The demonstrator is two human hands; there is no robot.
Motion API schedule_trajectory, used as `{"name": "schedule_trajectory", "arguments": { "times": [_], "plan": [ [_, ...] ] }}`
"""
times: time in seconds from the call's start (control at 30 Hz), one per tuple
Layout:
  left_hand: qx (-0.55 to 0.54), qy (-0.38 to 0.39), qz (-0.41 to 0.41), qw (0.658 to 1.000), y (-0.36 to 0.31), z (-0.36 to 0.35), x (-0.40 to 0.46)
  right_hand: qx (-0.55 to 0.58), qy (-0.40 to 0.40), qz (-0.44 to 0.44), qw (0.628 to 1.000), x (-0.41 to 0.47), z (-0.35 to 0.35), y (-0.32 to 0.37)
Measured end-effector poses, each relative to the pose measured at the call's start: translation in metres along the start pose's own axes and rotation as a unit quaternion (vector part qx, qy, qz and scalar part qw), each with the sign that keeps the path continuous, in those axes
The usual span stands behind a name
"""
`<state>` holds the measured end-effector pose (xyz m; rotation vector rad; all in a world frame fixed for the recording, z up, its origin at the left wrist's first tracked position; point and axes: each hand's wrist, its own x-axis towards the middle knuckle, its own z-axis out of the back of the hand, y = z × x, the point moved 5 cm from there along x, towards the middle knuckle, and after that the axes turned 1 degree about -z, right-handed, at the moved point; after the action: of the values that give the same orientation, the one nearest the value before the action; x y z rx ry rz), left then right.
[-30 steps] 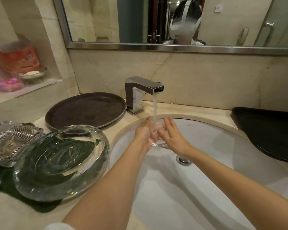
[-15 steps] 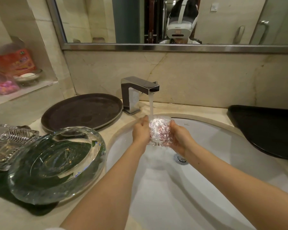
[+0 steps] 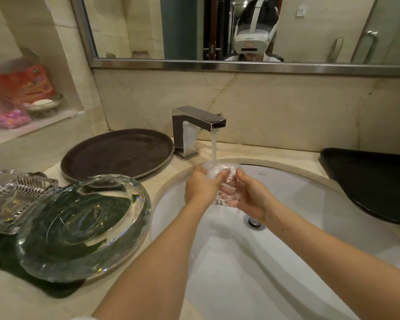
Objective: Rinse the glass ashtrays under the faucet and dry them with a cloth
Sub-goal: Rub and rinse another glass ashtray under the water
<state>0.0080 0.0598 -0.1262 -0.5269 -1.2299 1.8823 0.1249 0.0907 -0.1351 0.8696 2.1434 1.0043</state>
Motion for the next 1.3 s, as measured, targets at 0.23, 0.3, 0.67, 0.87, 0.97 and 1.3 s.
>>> {"name": "schedule_trajectory", "arguments": {
  "times": [0.23, 0.3, 0.67, 0.87, 0.97, 1.3],
  "plan": [
    [-0.153, -0.066, 0.168, 0.972, 0.012, 0.009, 0.001, -0.017, -0.008, -0.004, 1.0, 0.0, -0.005, -0.005],
    [-0.113, -0.055, 0.131, 0.983, 0.008, 0.008, 0.001, 0.003, -0.012, 0.012, 1.0, 0.0, -0.007, -0.001],
    [0.261, 0.079, -0.176, 0.946, -0.021, -0.028, -0.016, -0.014, -0.045, 0.023, 0.999, -0.004, -0.007, 0.007],
    [0.123, 0.01, -0.053, 0.991, -0.009, -0.005, -0.005, -0.068, -0.019, 0.003, 0.998, -0.004, -0.015, 0.001],
    [0.224, 0.071, -0.127, 0.964, -0.02, -0.022, -0.017, -0.01, -0.039, 0.009, 0.999, 0.0, -0.013, 0.001],
    [0.058, 0.086, -0.097, 0.99, -0.01, -0.021, -0.007, -0.067, -0.037, 0.017, 0.997, -0.006, -0.012, 0.008]
  ]
}}
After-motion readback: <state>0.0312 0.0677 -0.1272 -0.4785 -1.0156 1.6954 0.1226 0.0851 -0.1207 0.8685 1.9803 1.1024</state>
